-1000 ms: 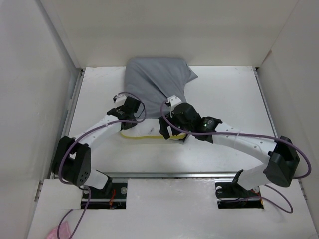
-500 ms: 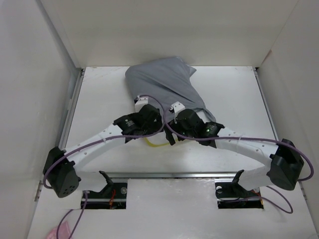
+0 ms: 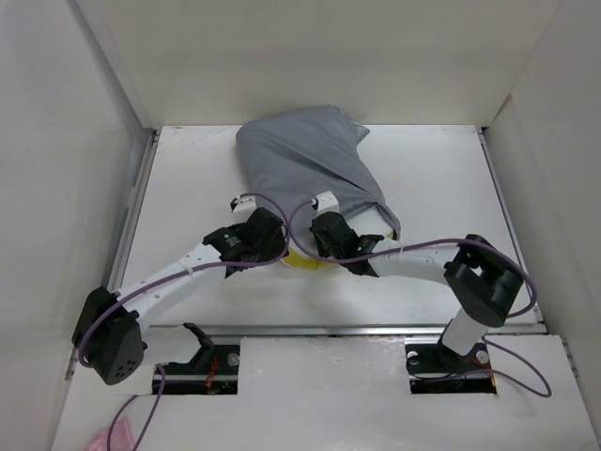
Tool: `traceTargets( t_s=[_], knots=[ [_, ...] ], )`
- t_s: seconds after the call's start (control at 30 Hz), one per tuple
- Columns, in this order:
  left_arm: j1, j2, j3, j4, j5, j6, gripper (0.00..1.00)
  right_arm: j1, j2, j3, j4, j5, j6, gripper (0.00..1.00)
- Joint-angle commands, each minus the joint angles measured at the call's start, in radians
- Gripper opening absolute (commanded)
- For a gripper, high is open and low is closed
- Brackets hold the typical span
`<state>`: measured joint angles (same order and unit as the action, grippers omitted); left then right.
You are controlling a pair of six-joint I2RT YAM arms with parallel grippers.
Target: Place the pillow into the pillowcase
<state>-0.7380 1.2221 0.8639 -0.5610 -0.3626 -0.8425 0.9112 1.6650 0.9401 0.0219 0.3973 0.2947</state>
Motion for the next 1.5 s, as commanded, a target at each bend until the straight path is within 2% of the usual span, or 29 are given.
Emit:
traceTargets(
  t_s=[0.0,0.13,0.27,0.47,0.53,0.63,0.67,0.77,0.8,0.9,0.93,1.0,1.07,1.2,1.37,1.43,1.47],
  knots=[
    [0.018,-0.049,-0.023,0.070,0.007,0.002,0.92,-0.008,0.015,0.000,0.044,0.024,0.078,0.00],
    [0.019,-0.049,-0.055,0.105,0.025,0.037,0.92,-0.041,-0.129,-0.018,0.015,0.037,0.086,0.00],
    [0.019,-0.018,-0.088,0.145,0.016,0.051,0.90,-0.087,-0.250,-0.018,-0.020,-0.035,0.057,0.00],
    [0.028,0.062,-0.088,0.236,-0.025,0.077,0.87,-0.100,-0.316,0.035,-0.094,-0.044,0.020,0.00],
    [0.040,0.111,-0.042,0.310,-0.004,0.106,0.87,-0.100,-0.326,0.045,-0.105,-0.044,0.009,0.00],
    [0.040,0.161,0.000,0.384,0.036,0.157,0.81,-0.109,-0.326,0.063,-0.126,-0.055,-0.002,0.00],
    [0.040,0.174,0.021,0.416,0.050,0.167,0.76,-0.109,-0.326,0.072,-0.126,-0.055,-0.002,0.00],
    [0.040,0.221,0.073,0.417,0.037,0.192,0.05,-0.109,-0.335,0.072,-0.117,-0.040,-0.002,0.00],
    [0.040,0.221,0.086,0.400,0.027,0.192,0.00,-0.109,-0.335,0.072,-0.096,-0.029,0.013,0.00],
    [-0.010,0.171,0.116,0.347,0.037,0.207,0.00,-0.109,-0.324,0.051,-0.027,0.036,0.038,0.00],
    [-0.038,0.133,0.116,0.336,0.037,0.207,0.00,-0.109,-0.312,0.051,0.046,0.070,0.055,0.00],
    [-0.125,-0.008,0.116,0.299,0.071,0.207,0.00,-0.109,-0.297,0.023,0.139,0.197,0.121,0.00],
    [-0.179,-0.149,0.116,0.273,0.121,0.175,0.00,-0.109,-0.286,-0.003,0.321,0.241,0.155,0.00],
    [-0.235,-0.287,0.141,0.182,0.243,0.146,0.00,-0.109,-0.265,-0.029,0.582,0.333,0.207,0.00],
    [-0.244,-0.329,0.234,0.109,0.387,0.149,0.00,-0.098,-0.159,-0.038,0.885,0.379,0.219,0.00],
    [-0.244,-0.338,0.247,0.090,0.355,0.149,0.00,-0.098,-0.097,-0.047,0.981,0.330,0.209,0.00],
    [-0.244,-0.323,0.263,0.058,0.328,0.149,0.00,-0.098,-0.087,-0.047,1.007,0.255,0.208,0.00]
  ],
)
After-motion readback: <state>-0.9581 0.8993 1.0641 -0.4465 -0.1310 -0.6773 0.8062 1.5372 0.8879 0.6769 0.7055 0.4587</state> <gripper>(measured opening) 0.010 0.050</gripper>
